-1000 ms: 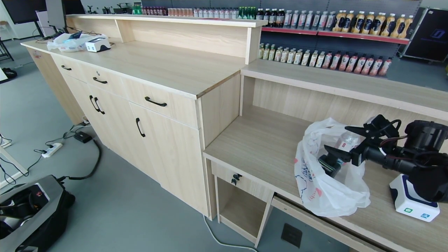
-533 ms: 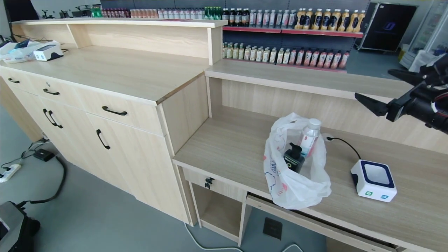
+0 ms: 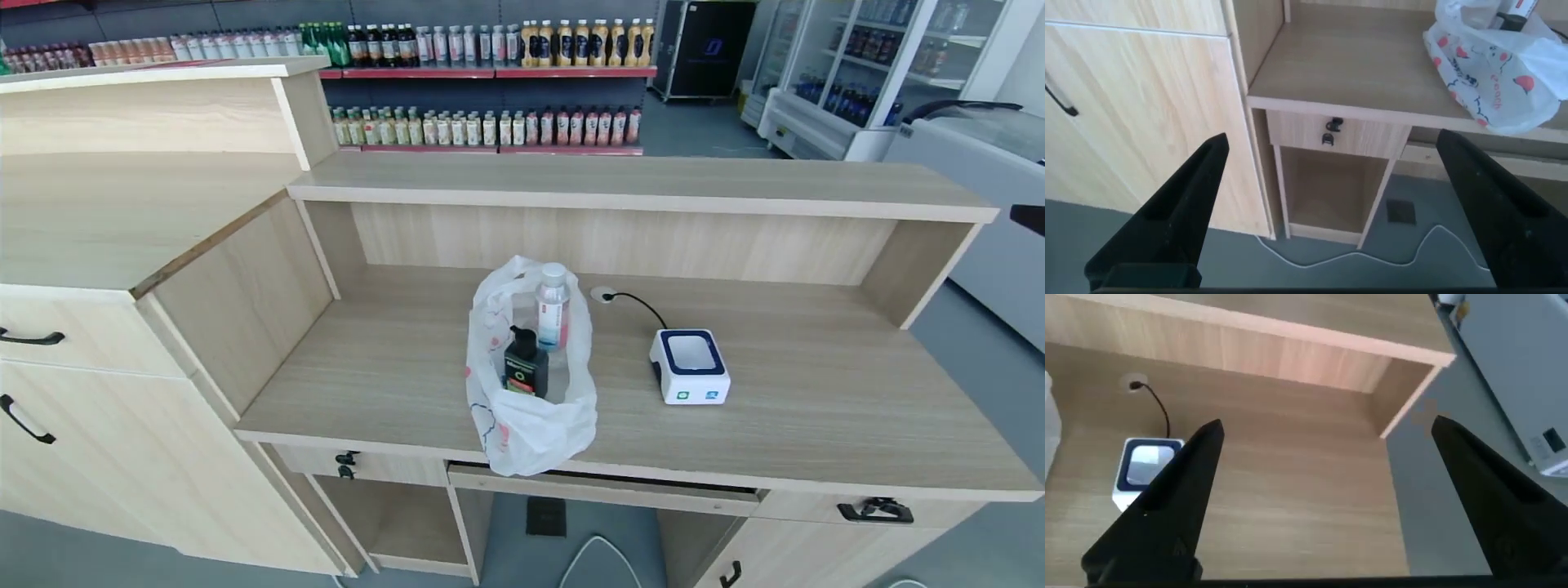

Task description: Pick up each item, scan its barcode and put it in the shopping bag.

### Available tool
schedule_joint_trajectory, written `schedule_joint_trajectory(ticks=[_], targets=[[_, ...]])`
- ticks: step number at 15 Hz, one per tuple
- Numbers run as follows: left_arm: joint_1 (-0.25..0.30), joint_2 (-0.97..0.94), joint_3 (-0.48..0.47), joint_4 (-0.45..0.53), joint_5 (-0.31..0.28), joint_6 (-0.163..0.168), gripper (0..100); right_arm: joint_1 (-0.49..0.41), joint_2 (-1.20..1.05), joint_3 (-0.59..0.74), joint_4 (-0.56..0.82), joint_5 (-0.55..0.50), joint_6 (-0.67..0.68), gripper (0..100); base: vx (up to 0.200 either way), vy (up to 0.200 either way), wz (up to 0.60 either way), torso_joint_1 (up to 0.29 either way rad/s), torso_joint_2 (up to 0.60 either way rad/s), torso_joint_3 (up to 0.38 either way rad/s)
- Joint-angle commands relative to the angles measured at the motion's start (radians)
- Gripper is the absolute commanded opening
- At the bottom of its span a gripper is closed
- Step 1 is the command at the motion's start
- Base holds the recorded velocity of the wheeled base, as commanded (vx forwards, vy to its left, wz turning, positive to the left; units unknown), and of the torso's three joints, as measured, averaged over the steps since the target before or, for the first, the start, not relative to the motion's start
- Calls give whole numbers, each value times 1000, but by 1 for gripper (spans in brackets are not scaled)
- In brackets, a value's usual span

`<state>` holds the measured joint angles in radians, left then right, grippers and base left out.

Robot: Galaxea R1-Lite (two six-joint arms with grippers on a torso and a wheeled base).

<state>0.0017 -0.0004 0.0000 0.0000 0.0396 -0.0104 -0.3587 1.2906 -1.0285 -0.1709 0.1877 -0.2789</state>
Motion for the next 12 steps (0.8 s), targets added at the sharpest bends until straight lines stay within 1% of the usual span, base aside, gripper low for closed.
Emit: schedule_joint_trajectory(ticks=[1, 2, 3, 4, 5, 6, 7, 8, 9, 10, 11, 12], targets=[[0, 0, 0, 0, 0, 0, 100, -22, -198, 146, 47, -43, 53, 100, 0, 0, -600, 2, 7, -2], [0, 0, 0, 0, 0, 0, 100, -14, -266, 243, 22, -48, 63, 100, 0, 0, 0, 0, 0, 0], [0, 0, 0, 0, 0, 0, 100, 9, -347, 389, -30, -48, 69, 100, 0, 0, 0, 0, 0, 0], [0, 0, 0, 0, 0, 0, 100, 14, -410, 499, -64, -45, 72, 100, 0, 0, 0, 0, 0, 0], [0, 0, 0, 0, 0, 0, 100, 41, -530, 694, -104, -43, 80, 100, 0, 0, 0, 0, 0, 0], [0, 0, 0, 0, 0, 0, 100, 76, -599, 811, -141, -47, 83, 100, 0, 0, 0, 0, 0, 0], [0, 0, 0, 0, 0, 0, 100, 132, -714, 989, -187, -48, 109, 100, 0, 0, 0, 0, 0, 0], [0, 0, 0, 0, 0, 0, 100, 165, -837, 1029, -137, -51, 129, 100, 0, 0, 0, 0, 0, 0], [0, 0, 0, 0, 0, 0, 100, 187, -933, 1029, 19, -65, 147, 100, 0, 0, 0, 0, 0, 0], [0, 0, 0, 0, 0, 0, 100, 242, -1100, 1027, 174, -146, 196, 100, 0, 0, 0, 0, 0, 0], [0, 0, 0, 0, 0, 0, 100, 310, -1166, 1027, 179, -154, 215, 100, 0, 0, 0, 0, 0, 0], [0, 0, 0, 0, 0, 0, 100, 350, -1243, 1025, 180, -155, 221, 100, 0, 0, 0, 0, 0, 0]])
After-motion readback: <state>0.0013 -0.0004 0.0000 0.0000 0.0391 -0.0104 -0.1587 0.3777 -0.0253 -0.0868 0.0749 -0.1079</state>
